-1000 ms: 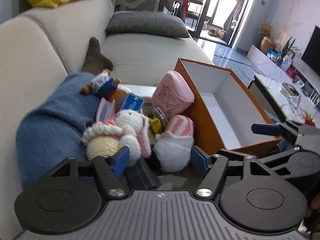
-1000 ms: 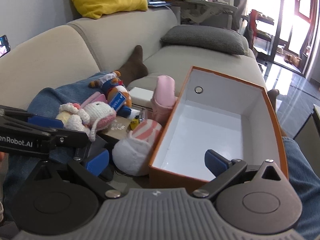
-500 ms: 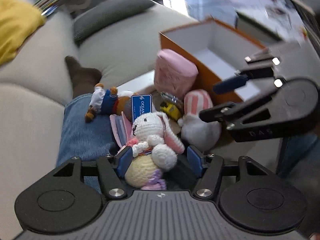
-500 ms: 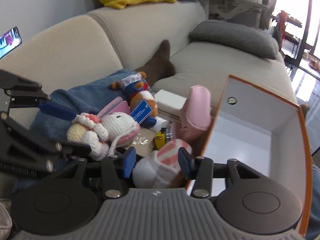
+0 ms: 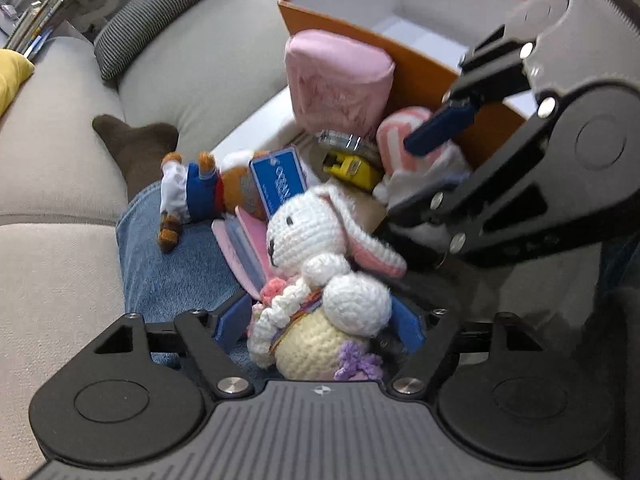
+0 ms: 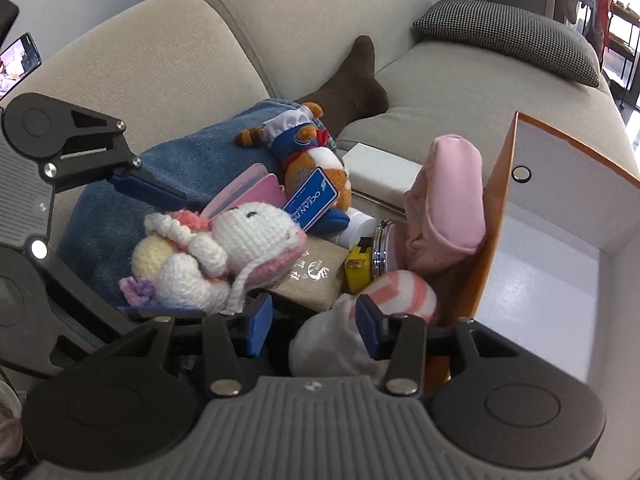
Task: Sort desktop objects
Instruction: 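Grasp the white knitted bunny with the left gripper while the right gripper approaches the brown dog plush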
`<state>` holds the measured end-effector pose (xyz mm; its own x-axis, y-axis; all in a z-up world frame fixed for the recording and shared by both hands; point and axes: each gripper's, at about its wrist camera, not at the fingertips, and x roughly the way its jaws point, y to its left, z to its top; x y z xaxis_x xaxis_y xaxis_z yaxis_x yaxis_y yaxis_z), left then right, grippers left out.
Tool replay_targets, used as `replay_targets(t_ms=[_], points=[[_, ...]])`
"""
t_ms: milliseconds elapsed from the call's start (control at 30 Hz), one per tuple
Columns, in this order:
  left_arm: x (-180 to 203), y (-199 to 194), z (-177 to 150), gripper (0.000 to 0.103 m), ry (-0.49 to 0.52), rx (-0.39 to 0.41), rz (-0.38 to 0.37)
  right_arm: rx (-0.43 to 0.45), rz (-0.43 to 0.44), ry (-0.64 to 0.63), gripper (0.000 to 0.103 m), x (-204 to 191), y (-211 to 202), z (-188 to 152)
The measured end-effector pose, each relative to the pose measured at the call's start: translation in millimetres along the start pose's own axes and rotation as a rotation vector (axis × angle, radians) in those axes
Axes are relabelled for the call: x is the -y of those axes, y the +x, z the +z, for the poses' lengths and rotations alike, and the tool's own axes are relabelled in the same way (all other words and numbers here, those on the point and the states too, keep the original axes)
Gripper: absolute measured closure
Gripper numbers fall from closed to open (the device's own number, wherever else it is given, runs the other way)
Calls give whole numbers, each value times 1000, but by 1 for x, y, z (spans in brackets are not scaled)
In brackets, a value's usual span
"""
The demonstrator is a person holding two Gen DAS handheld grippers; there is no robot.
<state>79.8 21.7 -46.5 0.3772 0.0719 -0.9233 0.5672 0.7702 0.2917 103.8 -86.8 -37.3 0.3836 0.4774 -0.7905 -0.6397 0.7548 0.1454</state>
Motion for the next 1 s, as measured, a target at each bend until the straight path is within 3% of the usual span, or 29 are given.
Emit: replay_targets(t_ms=[200,500,600,833,1000], points=[[-5,3,-3,19,-53,-2,-29,-8,13,-12,54,2,7,3],[-15,-28,-17,51,-255,136,-17,-6,6,-41,53,3,9,7],[-19,-43,-18,53,-309,180,-38,5,-1,-58,53,0,5,9],[-38,-80,-20,54,-387,297,36,38,-6,-99,53,-10,-8,15],[-73,-86,-18,54,-483,340,76,60,-30,-157,53,-14,-12,31]])
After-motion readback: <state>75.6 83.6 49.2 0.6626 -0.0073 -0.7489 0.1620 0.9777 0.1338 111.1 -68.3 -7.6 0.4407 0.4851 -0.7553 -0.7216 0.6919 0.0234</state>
